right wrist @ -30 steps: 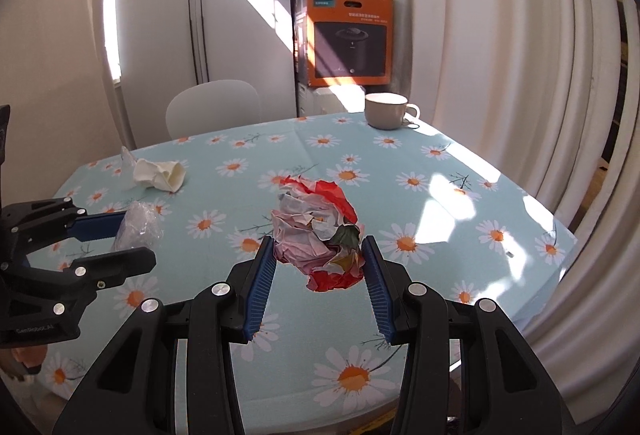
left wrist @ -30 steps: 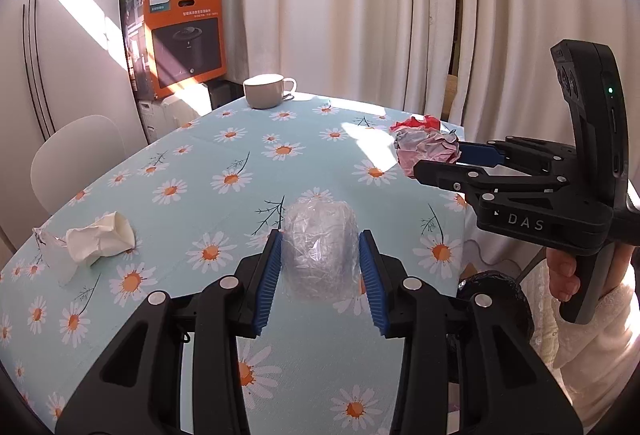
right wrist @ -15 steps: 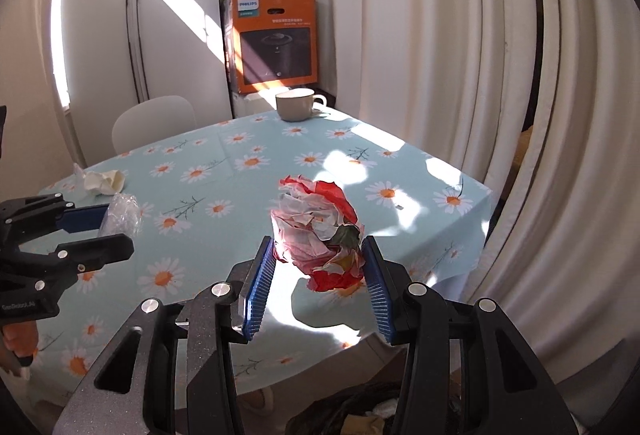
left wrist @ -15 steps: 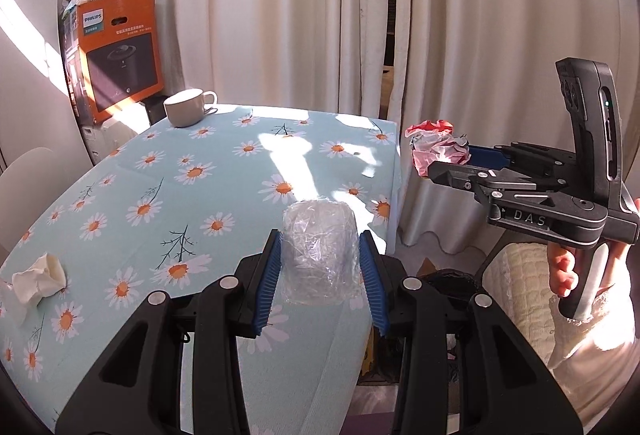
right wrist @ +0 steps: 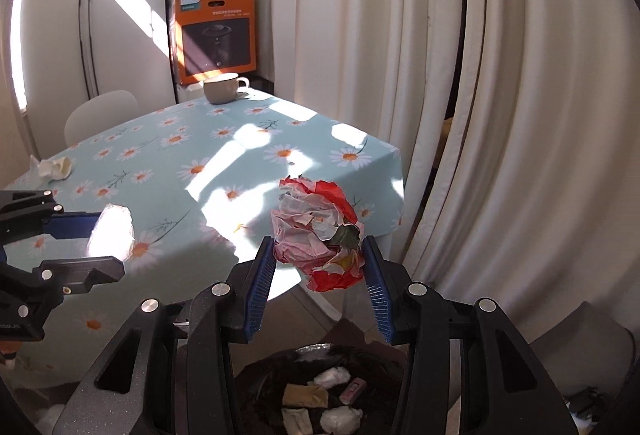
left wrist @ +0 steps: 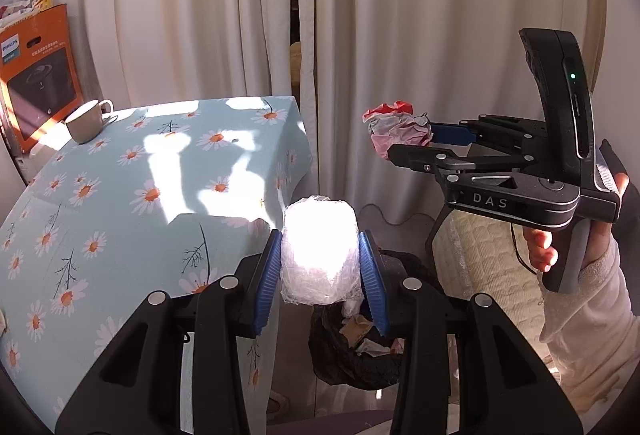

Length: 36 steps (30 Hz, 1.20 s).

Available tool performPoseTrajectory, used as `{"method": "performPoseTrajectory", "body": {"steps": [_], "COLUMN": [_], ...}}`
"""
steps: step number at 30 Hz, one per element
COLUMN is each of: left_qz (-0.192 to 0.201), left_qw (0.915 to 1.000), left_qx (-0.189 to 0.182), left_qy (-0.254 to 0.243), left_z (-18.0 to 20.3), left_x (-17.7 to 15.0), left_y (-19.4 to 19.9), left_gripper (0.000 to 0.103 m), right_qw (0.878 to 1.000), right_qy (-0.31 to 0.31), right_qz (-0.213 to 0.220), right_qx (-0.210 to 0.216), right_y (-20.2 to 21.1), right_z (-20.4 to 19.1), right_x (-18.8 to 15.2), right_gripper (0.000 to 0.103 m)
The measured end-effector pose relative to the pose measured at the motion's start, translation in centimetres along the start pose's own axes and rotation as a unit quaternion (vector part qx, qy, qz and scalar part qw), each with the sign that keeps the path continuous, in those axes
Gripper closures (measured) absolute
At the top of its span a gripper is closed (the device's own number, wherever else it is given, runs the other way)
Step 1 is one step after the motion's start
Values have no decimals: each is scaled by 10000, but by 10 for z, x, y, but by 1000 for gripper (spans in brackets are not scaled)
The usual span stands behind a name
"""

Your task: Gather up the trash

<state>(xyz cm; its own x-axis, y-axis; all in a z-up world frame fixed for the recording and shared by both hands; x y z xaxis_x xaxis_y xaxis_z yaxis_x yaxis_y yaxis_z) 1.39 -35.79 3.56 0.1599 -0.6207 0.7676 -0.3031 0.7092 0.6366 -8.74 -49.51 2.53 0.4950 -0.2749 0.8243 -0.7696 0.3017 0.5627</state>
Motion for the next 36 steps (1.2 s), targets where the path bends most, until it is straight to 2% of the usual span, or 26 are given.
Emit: {"method": "performPoseTrajectory", "body": {"steps": [6, 15, 19, 26, 31, 32, 33, 34, 35, 36], "left_qz": [-253, -899, -1172, -1728, -1980, -1992, -1971, -1887, -1768, -1664], "left_qw": [9986, 9916, 9869, 9748, 9696, 9695, 9702, 9721, 9741, 9754], "left_qx": [-390, -650, -691, -693, -838, -824, -770, -694, -679, -737], "left_qy": [-268, -668, -868, -1232, -1169, -1167, -1179, -1205, -1232, -1243], "left_z": [32, 72, 85, 93, 92, 92, 91, 90, 90, 90], "left_x": [-3, -26, -39, -60, -73, -73, -73, -73, -73, -72], "left_y": [-26, -80, -101, -140, -161, -166, -168, -168, -164, -160], "left_gripper": [63, 63, 63, 63, 62, 58, 44, 37, 28, 23], "right_qw": [9994, 9956, 9922, 9818, 9738, 9721, 9704, 9693, 9691, 9697], "right_qy": [105, 19, -132, -520, -661, -697, -727, -740, -748, -745], "right_qz": [-316, -926, -1236, -1813, -2157, -2215, -2276, -2318, -2330, -2314], "right_qx": [-128, -170, -28, 217, 299, 331, 353, 344, 300, 226], "right_y": [-7, -31, -46, -82, -103, -107, -110, -112, -113, -114], "right_z": [26, 64, 74, 88, 90, 91, 91, 91, 91, 92], "right_x": [-36, -92, -116, -161, -188, -193, -197, -200, -203, -204], "right_gripper": [62, 62, 62, 62, 62, 60, 59, 58, 52, 46]}}
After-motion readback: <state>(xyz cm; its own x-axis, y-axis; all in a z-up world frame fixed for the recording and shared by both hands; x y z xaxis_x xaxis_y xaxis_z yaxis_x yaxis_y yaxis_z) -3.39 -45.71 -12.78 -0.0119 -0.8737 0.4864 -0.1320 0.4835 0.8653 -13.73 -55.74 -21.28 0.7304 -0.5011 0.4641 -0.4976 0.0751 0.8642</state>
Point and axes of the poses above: each gripper's, at about its wrist camera, not at the fingertips, and y roughly against the way its jaws point, z to its right, x to its top, the point moved 3 cm from there along -y, roughly the way its jaws point, and after that the axes turned 5 degrees about -y, right-handed, at the moved point
